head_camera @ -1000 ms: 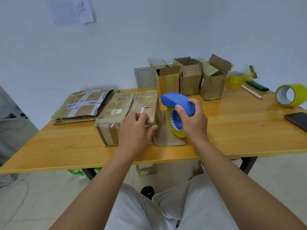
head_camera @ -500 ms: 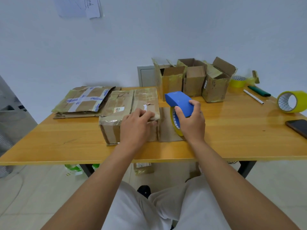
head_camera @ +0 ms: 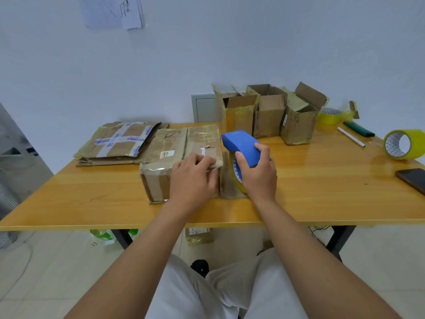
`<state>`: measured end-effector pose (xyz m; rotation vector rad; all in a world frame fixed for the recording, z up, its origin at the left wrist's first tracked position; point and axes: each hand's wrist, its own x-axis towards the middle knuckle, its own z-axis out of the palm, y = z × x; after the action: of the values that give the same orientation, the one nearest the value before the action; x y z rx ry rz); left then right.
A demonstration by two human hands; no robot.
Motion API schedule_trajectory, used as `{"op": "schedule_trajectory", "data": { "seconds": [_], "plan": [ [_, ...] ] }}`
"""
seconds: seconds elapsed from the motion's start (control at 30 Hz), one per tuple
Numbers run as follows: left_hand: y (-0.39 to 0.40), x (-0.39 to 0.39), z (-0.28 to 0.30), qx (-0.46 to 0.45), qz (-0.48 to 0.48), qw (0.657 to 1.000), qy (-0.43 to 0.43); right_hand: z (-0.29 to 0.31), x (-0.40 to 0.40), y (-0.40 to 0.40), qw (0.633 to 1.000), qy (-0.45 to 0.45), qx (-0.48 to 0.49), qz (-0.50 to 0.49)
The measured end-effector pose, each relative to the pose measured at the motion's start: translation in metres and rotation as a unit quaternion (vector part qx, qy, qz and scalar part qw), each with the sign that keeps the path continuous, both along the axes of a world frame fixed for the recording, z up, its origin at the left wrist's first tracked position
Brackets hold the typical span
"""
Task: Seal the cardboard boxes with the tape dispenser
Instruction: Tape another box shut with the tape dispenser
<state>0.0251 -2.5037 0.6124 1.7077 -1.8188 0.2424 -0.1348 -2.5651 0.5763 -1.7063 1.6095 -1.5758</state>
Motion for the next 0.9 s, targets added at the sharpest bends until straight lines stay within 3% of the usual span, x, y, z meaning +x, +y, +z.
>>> {"op": "schedule_trajectory", "data": {
  "seconds": [0.17,0.3,0.7,0.9],
  "plan": [
    [-0.005,0.012,0.031,0.134,-0.028,0.990,0.037,-0.003,-0.001,0.001,1.000,0.020,-0.010,-0.001],
    [-0.019,0.021,0.047,0.166,-0.044,0.984,0.040,-0.003,-0.003,0.000,0.999,0.030,-0.014,-0.002],
    [-0.019,0.014,0.014,-0.012,-0.030,0.998,-0.046,-0.003,-0.004,-0.004,0.998,0.055,-0.029,-0.004],
    [-0.019,0.019,0.012,-0.032,-0.059,0.997,-0.047,-0.003,-0.003,-0.004,0.998,0.057,-0.034,-0.005]
  ]
}}
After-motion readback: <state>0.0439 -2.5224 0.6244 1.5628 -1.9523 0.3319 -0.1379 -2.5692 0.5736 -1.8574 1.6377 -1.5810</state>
